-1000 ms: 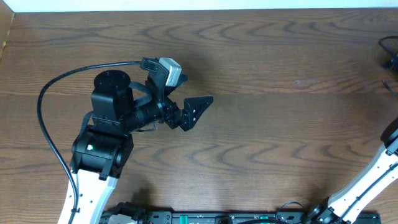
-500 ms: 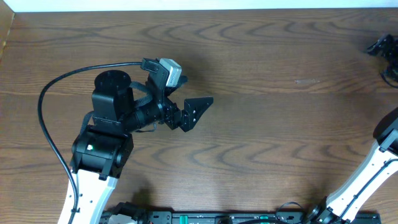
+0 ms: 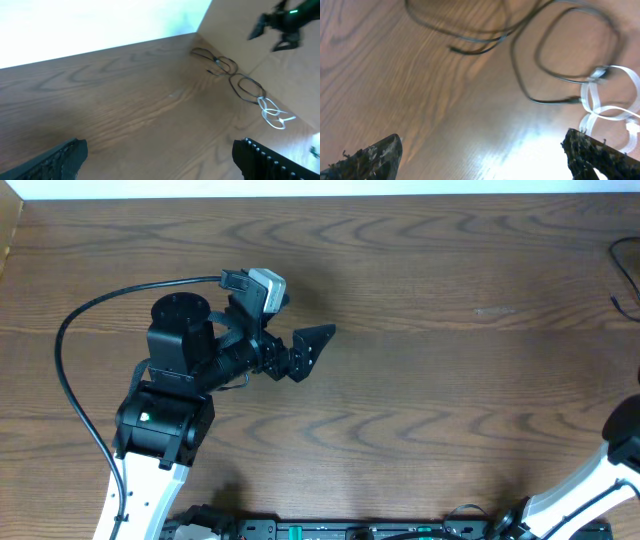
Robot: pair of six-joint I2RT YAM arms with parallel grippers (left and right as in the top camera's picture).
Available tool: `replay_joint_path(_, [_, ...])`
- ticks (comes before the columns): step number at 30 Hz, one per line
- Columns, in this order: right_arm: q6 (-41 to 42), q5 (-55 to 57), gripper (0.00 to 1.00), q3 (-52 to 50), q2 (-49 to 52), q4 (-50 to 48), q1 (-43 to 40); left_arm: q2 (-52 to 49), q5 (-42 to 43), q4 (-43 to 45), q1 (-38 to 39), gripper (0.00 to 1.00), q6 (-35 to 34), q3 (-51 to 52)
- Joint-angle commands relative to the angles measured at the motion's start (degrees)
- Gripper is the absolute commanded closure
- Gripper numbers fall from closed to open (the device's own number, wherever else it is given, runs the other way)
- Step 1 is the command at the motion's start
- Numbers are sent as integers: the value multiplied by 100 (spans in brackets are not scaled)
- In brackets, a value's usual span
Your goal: Untangle cables
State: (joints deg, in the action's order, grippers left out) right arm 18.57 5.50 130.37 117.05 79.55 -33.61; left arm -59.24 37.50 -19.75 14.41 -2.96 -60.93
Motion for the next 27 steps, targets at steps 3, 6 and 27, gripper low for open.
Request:
replay_joint_path(3, [479,597,1,46,-238,396,-7,136,-262,52,2,2,33,7])
replay_joint_path(6, [553,592,1,46,-247,654,-4,278,-485,33,2,2,35,7])
replay_joint_path(27, [417,468,1,44,-1021,1215,125,1335,-2194,-708,2,2,-55,7])
